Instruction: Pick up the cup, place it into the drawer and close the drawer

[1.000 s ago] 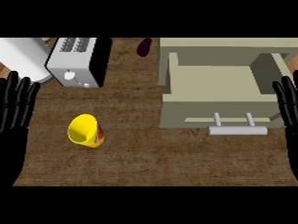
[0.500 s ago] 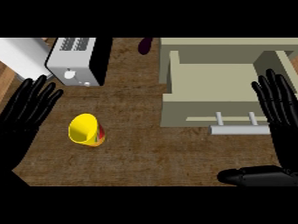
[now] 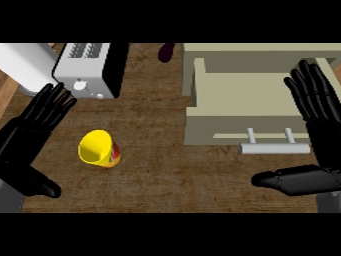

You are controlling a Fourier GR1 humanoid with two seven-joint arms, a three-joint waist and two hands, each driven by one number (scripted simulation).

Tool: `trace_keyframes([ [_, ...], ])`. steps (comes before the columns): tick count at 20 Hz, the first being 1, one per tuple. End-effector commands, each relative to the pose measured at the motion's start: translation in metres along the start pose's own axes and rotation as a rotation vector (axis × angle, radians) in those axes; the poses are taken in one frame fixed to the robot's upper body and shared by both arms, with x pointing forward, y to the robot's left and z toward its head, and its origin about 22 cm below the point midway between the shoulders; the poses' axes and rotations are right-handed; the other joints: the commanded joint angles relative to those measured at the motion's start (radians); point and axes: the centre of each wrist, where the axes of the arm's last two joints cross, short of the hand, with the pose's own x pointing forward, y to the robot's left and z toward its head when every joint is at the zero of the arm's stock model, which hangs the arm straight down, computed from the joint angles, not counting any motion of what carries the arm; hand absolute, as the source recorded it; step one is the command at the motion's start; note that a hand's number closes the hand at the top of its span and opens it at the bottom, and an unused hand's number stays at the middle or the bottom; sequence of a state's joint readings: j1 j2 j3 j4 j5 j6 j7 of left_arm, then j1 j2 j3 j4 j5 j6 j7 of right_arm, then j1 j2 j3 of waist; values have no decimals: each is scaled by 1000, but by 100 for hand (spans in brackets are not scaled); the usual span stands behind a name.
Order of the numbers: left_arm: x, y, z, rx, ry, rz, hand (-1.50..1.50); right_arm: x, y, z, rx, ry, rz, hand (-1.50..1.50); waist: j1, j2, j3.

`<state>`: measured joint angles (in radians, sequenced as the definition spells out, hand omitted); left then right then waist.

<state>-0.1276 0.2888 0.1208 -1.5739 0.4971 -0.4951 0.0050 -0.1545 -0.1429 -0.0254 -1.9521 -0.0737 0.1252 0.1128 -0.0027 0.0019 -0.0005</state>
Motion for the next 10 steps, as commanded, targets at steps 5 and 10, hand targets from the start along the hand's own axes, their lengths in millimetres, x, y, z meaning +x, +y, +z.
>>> trace_keyframes([
  [5,-42,38,-1,43,90,-20,-150,2,-2,-11,11,-31,4,-150,-2,-1,0],
  [10,-75,58,11,94,126,-73,-150,-15,-20,-9,1,-37,28,-150,-6,1,0],
])
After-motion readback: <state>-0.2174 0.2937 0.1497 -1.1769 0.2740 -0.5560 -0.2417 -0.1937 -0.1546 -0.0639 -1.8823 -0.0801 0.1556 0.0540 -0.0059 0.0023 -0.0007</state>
